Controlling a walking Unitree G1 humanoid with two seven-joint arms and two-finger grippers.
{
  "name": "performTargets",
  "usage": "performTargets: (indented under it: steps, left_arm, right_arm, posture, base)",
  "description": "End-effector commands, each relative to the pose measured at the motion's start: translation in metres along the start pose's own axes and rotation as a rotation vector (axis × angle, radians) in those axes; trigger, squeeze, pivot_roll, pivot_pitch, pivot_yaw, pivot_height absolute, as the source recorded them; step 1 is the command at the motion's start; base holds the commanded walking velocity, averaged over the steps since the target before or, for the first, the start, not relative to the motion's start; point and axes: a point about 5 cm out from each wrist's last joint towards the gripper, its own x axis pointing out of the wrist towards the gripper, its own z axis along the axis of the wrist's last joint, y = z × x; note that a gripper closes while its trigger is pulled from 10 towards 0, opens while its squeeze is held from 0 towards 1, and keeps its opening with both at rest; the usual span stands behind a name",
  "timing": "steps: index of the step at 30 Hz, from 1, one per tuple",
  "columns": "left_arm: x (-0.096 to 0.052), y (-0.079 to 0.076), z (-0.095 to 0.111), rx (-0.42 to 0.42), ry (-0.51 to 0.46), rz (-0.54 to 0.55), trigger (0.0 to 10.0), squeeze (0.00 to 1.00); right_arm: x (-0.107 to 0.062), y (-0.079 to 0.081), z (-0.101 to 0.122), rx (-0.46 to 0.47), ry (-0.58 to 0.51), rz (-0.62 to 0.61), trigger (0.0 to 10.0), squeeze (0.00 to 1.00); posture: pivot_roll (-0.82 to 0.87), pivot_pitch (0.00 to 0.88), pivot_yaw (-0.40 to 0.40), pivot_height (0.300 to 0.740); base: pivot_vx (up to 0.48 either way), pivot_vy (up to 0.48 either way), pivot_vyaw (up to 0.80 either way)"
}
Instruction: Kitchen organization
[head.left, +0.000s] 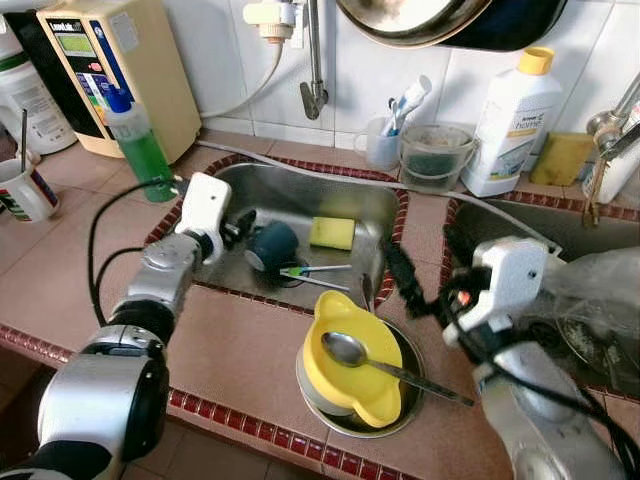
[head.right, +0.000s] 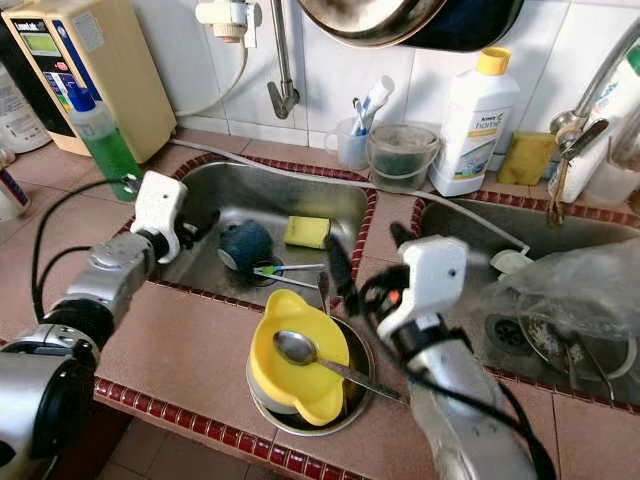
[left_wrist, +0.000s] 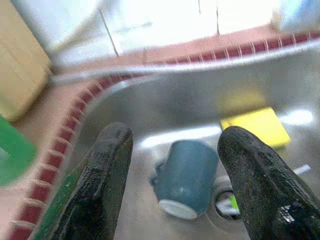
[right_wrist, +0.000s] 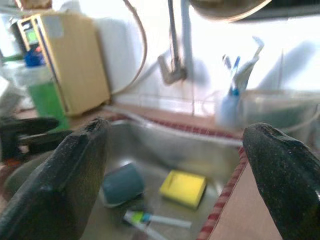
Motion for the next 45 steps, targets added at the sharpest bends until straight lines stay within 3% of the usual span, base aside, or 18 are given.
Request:
performTargets:
  steps: [1,7,13,41,43,44,45]
  left_arm:
    - [-0.004,0.01,0.013,-0.014,-0.078,0.01,10.0,0.0]
    - [-0.02,0.018,0.034,-0.066,-0.239,0.048,10.0,0.0]
    - [-0.039,0.003,0.049,-0.118,-0.365,0.096,10.0,0.0]
    - [-0.041,0.002,0.049,-0.12,-0.368,0.101,10.0,0.0]
    - [-0.047,-0.003,0.051,-0.142,-0.365,0.105,10.0,0.0]
    - [-0.056,-0.025,0.035,-0.2,-0.341,0.109,10.0,0.0]
    - [-0.058,-0.031,0.031,-0.215,-0.334,0.113,10.0,0.0]
  right_arm:
    - [0.007,-0.003,0.001,-0.016,-0.027,-0.009,10.0,0.0]
    - [0.026,-0.005,0.004,-0.012,-0.083,-0.009,10.0,0.0]
    - [0.043,-0.005,0.001,-0.047,-0.128,-0.024,10.0,0.0]
    - [0.044,-0.006,0.0,-0.054,-0.132,-0.03,10.0,0.0]
    - [0.047,-0.008,-0.001,-0.073,-0.149,-0.052,10.0,0.0]
    - [0.056,-0.016,-0.014,-0.125,-0.133,-0.122,10.0,0.0]
    - [0.058,-0.018,-0.018,-0.139,-0.126,-0.138,10.0,0.0]
  posture:
    - [-0.05,0.0,0.054,0.74]
    - [0.01,0.0,0.023,0.74]
    - [0.06,0.0,-0.02,0.74]
    - [0.06,0.0,-0.02,0.74]
    - [0.07,0.0,-0.029,0.74]
    - [0.09,0.0,-0.062,0.74]
    - [0.09,0.0,-0.062,0.74]
  base:
    - [0.0,0.0,0.0]
    - [0.0,0.0,0.0]
    - [0.0,0.0,0.0]
    - [0.0,0.0,0.0]
    - [0.0,0.0,0.0]
    - [0.0,0.0,0.0]
    - [0.0,0.0,0.0]
